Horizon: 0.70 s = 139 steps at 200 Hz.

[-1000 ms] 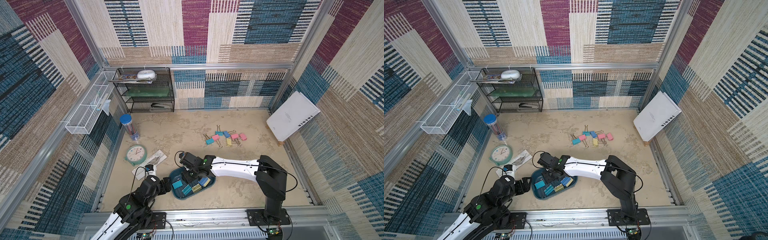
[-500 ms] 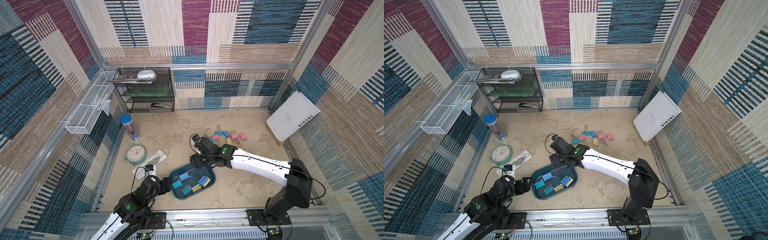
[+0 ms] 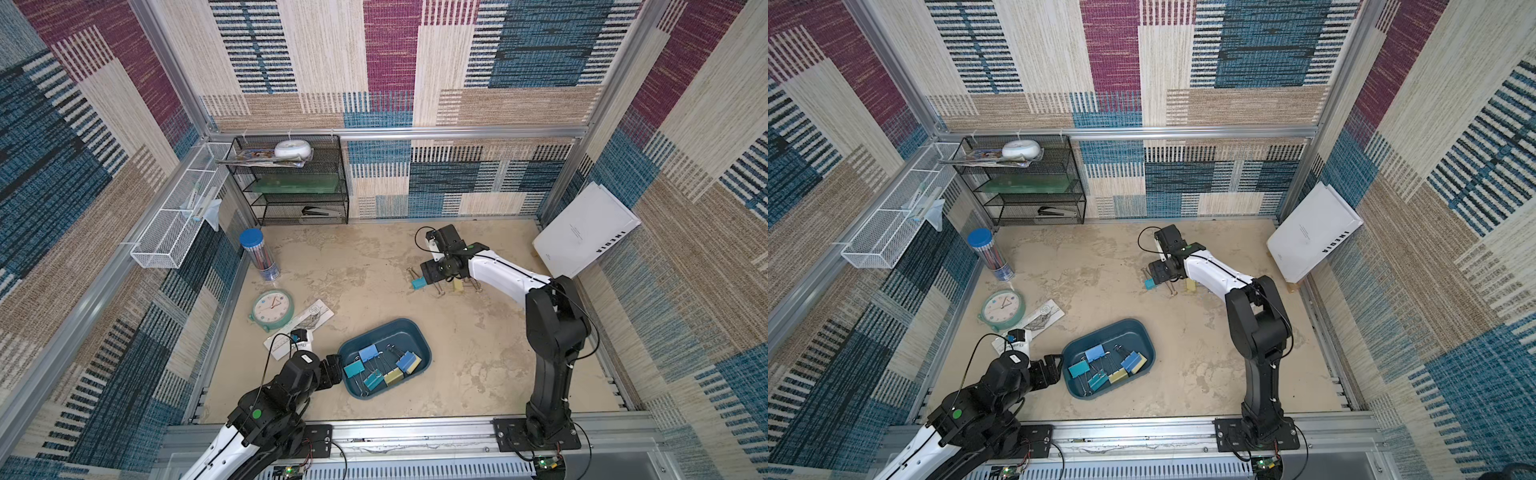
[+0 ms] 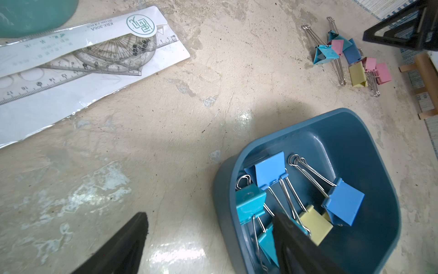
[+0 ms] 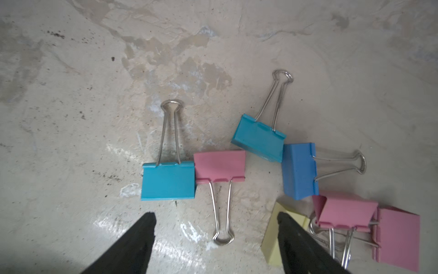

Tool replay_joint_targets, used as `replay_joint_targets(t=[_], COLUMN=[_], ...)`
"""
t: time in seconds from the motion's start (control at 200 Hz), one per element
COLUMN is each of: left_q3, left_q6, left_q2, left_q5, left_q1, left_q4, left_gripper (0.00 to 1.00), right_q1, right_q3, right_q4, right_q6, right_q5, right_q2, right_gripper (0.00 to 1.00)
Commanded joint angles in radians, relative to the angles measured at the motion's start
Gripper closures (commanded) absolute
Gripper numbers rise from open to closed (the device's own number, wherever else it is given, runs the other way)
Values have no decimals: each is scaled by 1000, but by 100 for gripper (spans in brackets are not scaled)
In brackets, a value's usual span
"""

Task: Put the binder clips in the storage box
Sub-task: Pick up the binder clip at the center of the board.

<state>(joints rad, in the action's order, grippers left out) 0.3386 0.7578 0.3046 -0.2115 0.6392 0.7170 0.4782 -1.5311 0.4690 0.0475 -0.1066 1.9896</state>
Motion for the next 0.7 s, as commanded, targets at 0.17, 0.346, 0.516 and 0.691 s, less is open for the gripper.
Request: replay_joint_targets(t=[0.17, 0.346, 0.516, 0.691], left_q3=[-3, -4, -3, -3], left_q6=[-6, -5, -5, -5], left_q2=[1, -1, 1, 1], left_q5=[-7, -5, -6, -3], left_q1=[-2, -1, 0, -1], left_q4=[-11, -10, -8, -8], left_gripper=[14, 14, 14, 14], right_q1=[-44, -50, -50, -52], right_q3=[-77, -68, -31, -26], right_q4=[-34, -42, -61, -59], right_q6=[-108, -119, -124, -129], right_q5=[49, 42, 19, 16], right_q2=[94, 123, 117, 133], right_gripper=[16, 16, 16, 16])
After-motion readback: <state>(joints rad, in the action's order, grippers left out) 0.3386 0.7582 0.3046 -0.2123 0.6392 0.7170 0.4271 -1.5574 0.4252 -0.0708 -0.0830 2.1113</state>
